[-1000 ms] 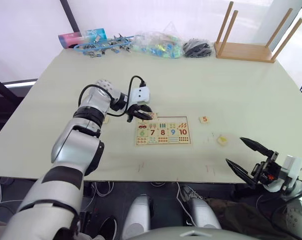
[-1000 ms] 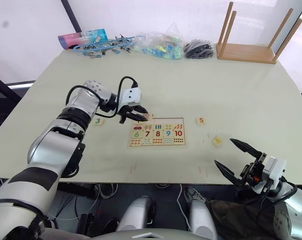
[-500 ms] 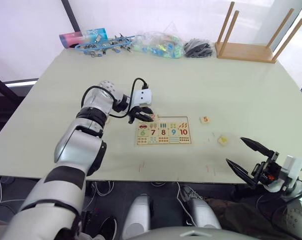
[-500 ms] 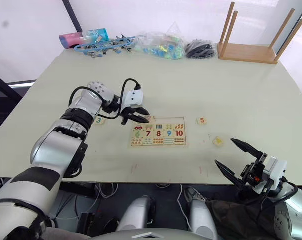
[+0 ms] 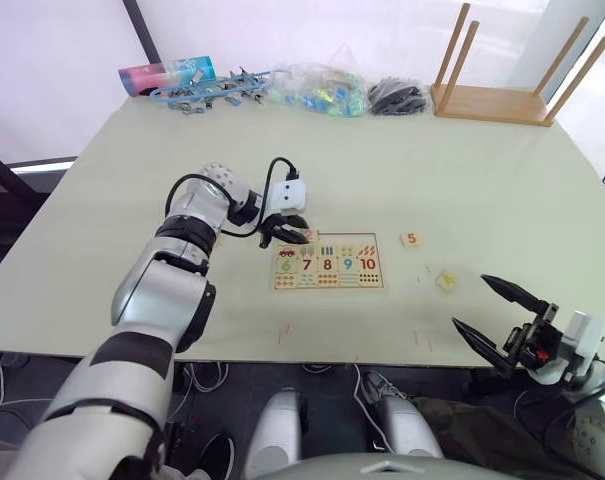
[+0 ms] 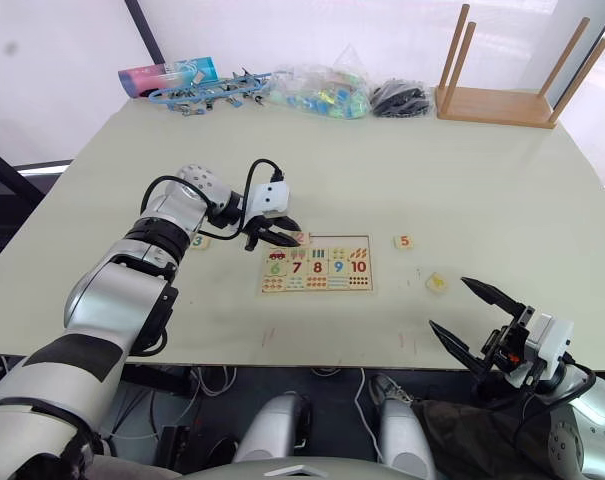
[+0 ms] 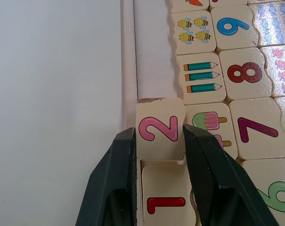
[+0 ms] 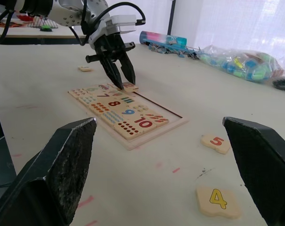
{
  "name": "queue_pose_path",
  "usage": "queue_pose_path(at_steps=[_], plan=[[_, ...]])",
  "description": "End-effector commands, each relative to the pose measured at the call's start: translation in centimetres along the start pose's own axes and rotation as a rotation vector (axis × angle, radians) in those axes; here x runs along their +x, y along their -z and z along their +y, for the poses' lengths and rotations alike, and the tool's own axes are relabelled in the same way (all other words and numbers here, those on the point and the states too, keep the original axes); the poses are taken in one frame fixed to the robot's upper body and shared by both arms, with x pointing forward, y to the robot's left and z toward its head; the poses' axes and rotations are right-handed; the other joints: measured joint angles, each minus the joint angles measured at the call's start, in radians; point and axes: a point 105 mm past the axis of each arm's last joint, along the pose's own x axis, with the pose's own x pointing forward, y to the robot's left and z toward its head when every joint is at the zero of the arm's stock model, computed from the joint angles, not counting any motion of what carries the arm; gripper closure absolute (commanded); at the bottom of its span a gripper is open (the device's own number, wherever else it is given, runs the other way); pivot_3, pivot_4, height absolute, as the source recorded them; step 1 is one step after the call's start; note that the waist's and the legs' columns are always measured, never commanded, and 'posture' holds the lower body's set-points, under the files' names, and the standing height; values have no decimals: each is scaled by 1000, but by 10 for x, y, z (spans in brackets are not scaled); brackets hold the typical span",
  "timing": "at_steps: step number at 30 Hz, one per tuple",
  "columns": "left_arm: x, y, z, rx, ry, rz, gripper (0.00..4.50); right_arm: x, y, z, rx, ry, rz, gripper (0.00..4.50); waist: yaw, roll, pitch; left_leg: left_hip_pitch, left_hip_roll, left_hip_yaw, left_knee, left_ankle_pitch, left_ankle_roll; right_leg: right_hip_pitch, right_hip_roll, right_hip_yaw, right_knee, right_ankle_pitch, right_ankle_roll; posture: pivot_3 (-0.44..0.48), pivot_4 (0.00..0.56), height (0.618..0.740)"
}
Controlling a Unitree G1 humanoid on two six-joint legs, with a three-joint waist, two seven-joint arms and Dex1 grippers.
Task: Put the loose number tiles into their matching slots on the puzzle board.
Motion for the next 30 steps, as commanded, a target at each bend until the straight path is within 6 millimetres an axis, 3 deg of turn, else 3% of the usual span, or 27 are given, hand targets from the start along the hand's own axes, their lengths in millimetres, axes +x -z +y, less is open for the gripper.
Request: queue_pose_path(at_steps=[1, 3, 10, 11, 23, 26, 28, 30], plan=[[-6, -9, 7, 30, -29, -23, 3540, -2, -8, -4, -44, 9, -11, 0, 0, 0, 0, 0, 0, 0, 0, 0, 0, 0, 0, 0, 0, 0, 0, 0, 150, 740], [-6, -9, 7, 29, -30, -23, 3540, -2, -8, -4, -43, 9, -11, 0, 0, 0, 0, 0, 0, 0, 0, 0, 0, 0, 0, 0, 0, 0, 0, 0, 150, 740], [-7, -9, 6, 26, -26, -30, 215, -2, -7, -3, -43, 8, -11, 0, 0, 0, 0, 0, 0, 0, 0, 0, 0, 0, 0, 0, 0, 0, 0, 0, 150, 740], [-7, -9, 7, 26, -27, -31, 50, -2, -7, -3, -42, 8, -11, 0, 0, 0, 0, 0, 0, 0, 0, 0, 0, 0, 0, 0, 0, 0, 0, 0, 150, 740], [-13, -22, 16, 35, -86, -99, 50, -2, -6, -1, -40, 6, -9, 0, 0, 0, 0, 0, 0, 0, 1, 0, 0, 0, 0, 0, 0, 0, 0, 0, 150, 740], [-13, -26, 20, 14, -113, -132, 721, -1, -6, -2, -41, 5, -10, 0, 0, 0, 0, -1, 0, 0, 1, 0, 0, 0, 0, 0, 0, 0, 0, 0, 150, 740], [-13, -29, 21, 4, -126, -157, 1470, -1, -6, -2, -42, 5, -10, 0, 0, 0, 0, -1, 0, 0, 1, 0, 0, 0, 0, 0, 0, 0, 0, 0, 150, 740], [-13, -31, 23, -4, -143, -177, 2514, -1, -6, -2, -42, 5, -10, 0, 0, 0, 0, -1, 0, 0, 1, 0, 0, 0, 0, 0, 0, 0, 0, 0, 150, 740]])
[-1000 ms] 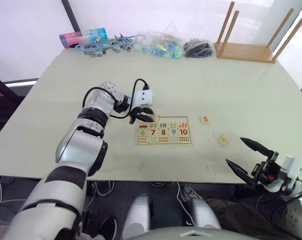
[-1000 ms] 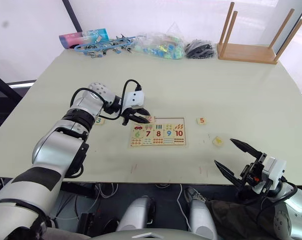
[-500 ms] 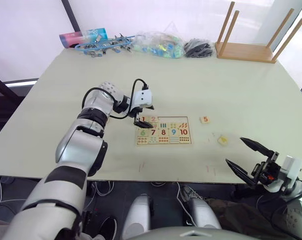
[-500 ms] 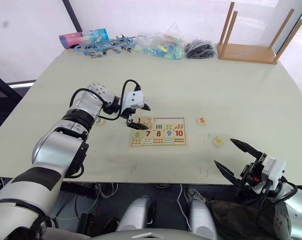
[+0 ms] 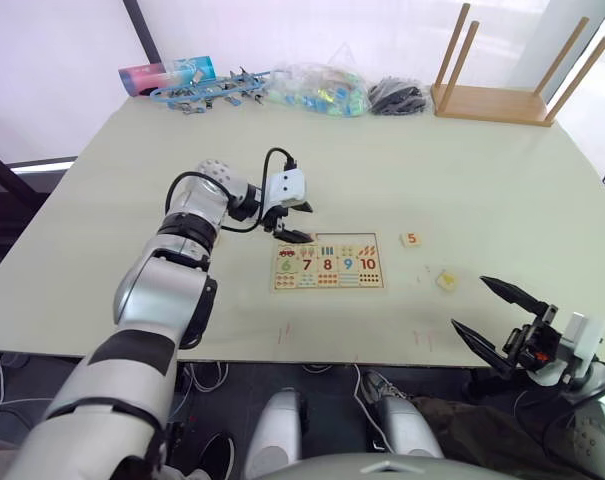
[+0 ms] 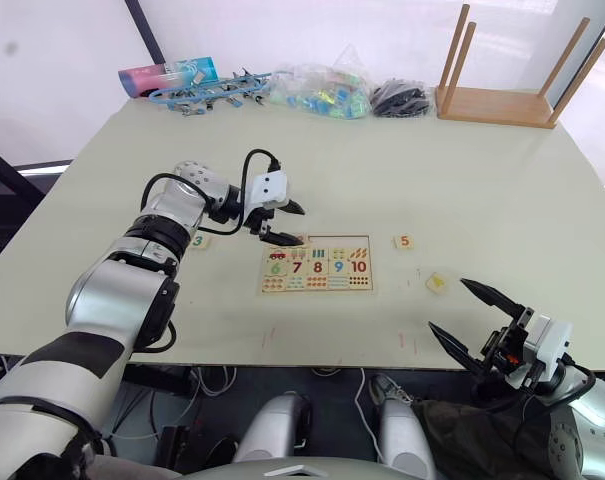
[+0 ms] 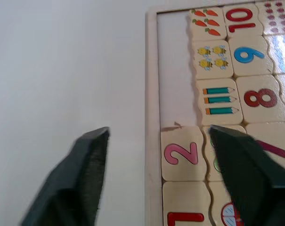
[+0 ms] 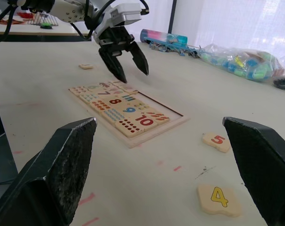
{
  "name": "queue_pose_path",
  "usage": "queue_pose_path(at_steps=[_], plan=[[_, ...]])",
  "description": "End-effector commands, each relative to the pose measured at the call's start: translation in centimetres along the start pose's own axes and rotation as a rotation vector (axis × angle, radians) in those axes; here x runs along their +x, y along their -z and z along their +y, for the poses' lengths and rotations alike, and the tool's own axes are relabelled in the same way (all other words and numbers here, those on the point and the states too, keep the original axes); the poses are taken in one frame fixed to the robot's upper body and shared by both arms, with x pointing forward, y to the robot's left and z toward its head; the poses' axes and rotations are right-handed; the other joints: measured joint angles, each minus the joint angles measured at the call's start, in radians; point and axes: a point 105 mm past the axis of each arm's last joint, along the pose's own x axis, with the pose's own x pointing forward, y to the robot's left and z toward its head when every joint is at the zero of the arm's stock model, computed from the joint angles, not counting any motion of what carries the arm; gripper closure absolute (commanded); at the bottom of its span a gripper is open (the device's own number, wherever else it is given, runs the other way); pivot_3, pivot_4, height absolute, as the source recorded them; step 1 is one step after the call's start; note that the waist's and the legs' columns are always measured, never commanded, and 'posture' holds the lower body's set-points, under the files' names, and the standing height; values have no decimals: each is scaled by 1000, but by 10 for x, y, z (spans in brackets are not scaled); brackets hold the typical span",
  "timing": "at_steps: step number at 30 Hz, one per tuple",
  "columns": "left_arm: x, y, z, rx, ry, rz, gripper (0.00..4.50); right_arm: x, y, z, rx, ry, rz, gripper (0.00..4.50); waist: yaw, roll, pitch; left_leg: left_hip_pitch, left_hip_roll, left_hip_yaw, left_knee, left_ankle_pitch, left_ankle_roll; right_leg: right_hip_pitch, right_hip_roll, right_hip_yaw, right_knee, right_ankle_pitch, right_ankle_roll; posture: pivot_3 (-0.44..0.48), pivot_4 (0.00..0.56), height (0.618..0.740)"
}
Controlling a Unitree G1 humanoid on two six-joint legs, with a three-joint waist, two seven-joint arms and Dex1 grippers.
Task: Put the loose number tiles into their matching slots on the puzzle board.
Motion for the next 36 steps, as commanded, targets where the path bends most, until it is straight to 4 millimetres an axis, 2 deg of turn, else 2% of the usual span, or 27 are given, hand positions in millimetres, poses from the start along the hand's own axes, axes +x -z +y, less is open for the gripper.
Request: queue_pose_path(at_steps=[1, 3, 4, 36], plan=[[-7, -19, 13, 23, -61, -68, 2981, 0, -7, -3, -35, 7, -17, 0, 0, 0, 0, 0, 0, 0, 0, 0, 0, 0, 0, 0, 0, 0, 0, 0, 150, 740], [-7, -17, 12, 23, -60, -64, 3855, 0, -7, -3, -35, 8, -18, 0, 0, 0, 0, 0, 0, 0, 0, 0, 0, 0, 0, 0, 0, 0, 0, 0, 150, 740], [-6, -16, 11, 20, -55, -62, 4443, 0, -7, -3, -36, 8, -18, 0, 0, 0, 0, 0, 0, 0, 0, 0, 0, 0, 0, 0, 0, 0, 1, 0, 150, 740], [12, 34, -24, -40, 88, 99, 4478, -2, -8, -3, -43, 13, -10, 0, 0, 0, 0, 0, 0, 0, 1, 0, 0, 0, 0, 0, 0, 1, 1, 0, 150, 740]])
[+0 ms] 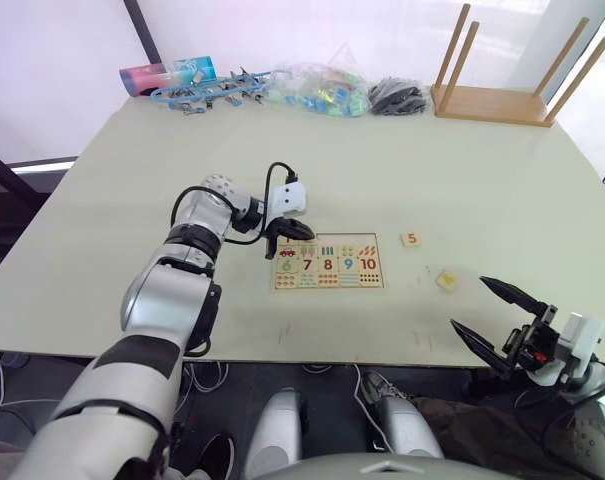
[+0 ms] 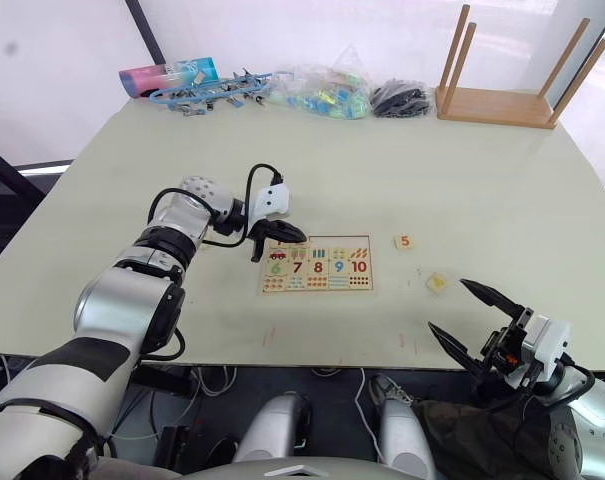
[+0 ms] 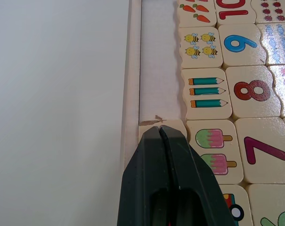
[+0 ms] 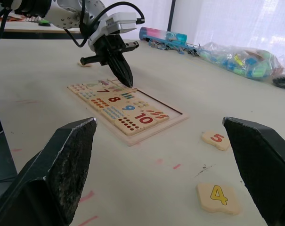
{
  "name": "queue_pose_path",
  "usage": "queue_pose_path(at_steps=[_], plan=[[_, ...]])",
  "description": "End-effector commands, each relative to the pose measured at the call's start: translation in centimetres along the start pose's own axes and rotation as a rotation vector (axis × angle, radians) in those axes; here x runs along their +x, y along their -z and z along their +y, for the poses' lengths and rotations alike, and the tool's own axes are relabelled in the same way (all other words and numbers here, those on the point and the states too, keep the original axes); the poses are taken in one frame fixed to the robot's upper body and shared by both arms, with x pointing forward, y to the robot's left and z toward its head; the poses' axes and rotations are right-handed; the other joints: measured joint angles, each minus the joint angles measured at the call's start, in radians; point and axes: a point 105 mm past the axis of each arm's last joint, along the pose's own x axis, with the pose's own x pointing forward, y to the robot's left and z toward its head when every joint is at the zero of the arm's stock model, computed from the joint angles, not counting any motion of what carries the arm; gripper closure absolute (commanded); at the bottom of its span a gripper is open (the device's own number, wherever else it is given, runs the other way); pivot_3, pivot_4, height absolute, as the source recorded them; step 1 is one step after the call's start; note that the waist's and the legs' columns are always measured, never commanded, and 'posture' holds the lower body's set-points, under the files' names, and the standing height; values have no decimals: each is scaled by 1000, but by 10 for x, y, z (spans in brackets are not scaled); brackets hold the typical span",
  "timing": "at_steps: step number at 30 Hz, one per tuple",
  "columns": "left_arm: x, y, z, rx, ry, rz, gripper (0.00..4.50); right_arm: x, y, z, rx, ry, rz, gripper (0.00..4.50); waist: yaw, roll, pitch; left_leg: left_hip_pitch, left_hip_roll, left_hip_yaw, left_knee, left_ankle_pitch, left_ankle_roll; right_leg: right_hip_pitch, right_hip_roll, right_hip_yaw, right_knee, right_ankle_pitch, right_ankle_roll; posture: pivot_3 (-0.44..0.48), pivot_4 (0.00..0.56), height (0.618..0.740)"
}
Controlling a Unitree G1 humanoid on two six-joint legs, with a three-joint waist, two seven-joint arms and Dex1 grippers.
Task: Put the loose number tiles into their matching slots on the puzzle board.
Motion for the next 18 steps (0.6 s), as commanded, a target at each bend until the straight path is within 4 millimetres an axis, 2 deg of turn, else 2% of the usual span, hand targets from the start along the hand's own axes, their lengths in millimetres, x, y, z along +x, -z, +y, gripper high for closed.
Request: queue_pose_path(at_steps=[1, 7, 14, 18], plan=[[2, 17, -10, -24, 36, 61, 4478, -2, -9, -3, -40, 7, -19, 0, 0, 0, 0, 0, 0, 0, 0, 0, 0, 0, 0, 0, 0, 0, 0, 0, 150, 740], [1, 17, -10, -39, 30, 44, 4478, -2, -9, -4, -40, 6, -20, 0, -1, 0, -1, 1, 0, 0, 0, 0, 0, 0, 0, 0, 0, 0, 0, 0, 150, 740], [-11, -12, 7, -80, -65, -182, 4478, 0, -8, -6, -33, -2, -21, 0, -1, 0, 0, 1, 0, 0, 0, 0, 0, 0, 0, 0, 0, 0, 0, 0, 150, 740], [-31, -24, 16, -92, -119, -298, 4478, -1, -7, -5, -23, -12, -12, 0, 0, 0, 0, 0, 0, 0, 1, 0, 0, 0, 0, 0, 0, 0, 0, 0, 150, 740]])
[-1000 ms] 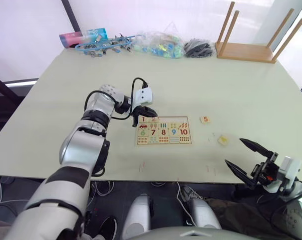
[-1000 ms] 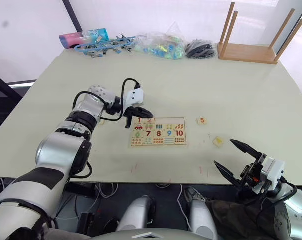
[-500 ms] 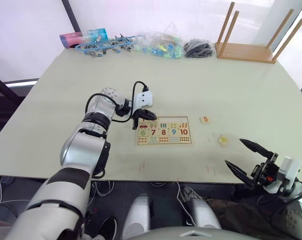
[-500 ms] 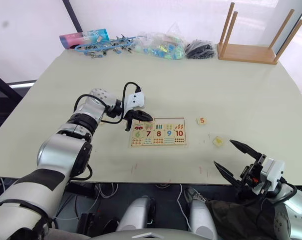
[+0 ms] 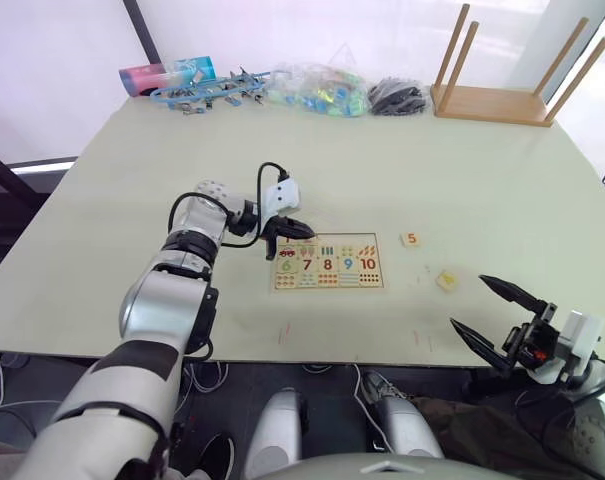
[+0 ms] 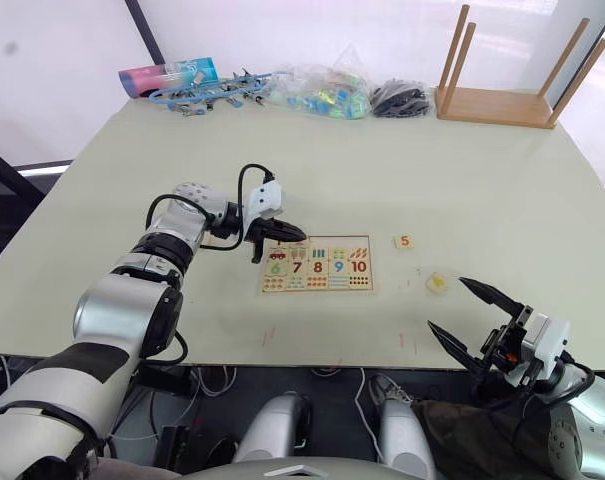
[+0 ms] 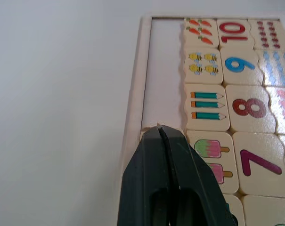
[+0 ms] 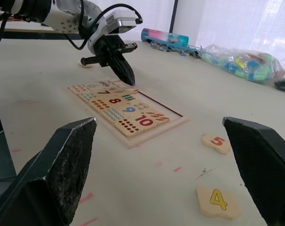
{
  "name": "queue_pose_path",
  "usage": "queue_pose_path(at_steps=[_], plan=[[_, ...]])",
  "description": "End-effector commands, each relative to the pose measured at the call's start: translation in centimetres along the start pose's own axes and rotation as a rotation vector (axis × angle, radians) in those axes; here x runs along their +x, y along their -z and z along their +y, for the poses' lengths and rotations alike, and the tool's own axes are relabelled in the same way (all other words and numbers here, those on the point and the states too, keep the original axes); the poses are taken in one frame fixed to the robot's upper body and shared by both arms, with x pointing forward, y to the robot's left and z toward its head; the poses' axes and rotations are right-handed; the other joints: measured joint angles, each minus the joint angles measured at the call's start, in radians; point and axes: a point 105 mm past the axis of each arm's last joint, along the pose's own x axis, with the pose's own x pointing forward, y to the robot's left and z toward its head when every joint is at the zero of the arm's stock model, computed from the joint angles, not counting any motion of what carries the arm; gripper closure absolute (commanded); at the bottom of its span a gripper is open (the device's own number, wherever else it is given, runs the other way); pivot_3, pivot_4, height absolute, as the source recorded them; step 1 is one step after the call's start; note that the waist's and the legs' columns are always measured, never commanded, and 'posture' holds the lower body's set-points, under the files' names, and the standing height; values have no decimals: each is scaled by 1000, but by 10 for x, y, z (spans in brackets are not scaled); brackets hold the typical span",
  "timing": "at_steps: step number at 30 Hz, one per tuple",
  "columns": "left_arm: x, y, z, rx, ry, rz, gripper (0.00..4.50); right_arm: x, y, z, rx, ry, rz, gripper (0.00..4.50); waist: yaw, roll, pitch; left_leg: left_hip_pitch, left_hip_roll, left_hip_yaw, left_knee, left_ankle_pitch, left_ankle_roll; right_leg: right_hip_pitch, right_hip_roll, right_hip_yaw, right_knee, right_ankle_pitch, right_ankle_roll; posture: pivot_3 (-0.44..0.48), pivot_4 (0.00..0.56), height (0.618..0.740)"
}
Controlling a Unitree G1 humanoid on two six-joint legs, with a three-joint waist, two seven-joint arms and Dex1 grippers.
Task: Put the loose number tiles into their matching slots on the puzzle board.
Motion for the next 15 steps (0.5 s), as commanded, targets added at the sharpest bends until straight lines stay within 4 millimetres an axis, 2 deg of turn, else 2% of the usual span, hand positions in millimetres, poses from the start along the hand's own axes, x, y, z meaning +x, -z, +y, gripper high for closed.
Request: queue_pose_path(at_steps=[1, 4, 8, 15], plan=[[-20, -25, 13, 11, -67, -139, 4478, -4, -5, -3, -13, 0, -5, 0, -1, 0, 0, 0, 0, 0, 0, 0, 0, 0, 0, 0, 0, 0, 0, 0, 150, 740], [-35, -30, 17, -43, -98, -218, 4478, -5, -6, -5, -9, -7, 2, 0, -2, 0, 0, 0, 0, 0, 0, 0, 0, 0, 0, 0, 0, 0, 0, 0, 150, 740], [-55, -15, 20, -60, -218, -214, 4478, -6, -5, -11, 4, 2, 10, 0, -4, 1, 0, 1, 0, 0, 0, 0, 0, 0, 0, 0, 0, 0, 0, 0, 150, 740], [-90, -1, 0, -78, -372, -320, 4478, -13, 3, -24, 59, 82, 46, 0, -2, 1, 0, 1, 1, 1, 0, 0, 0, 0, -1, 1, 1, 0, 0, 0, 150, 740]])
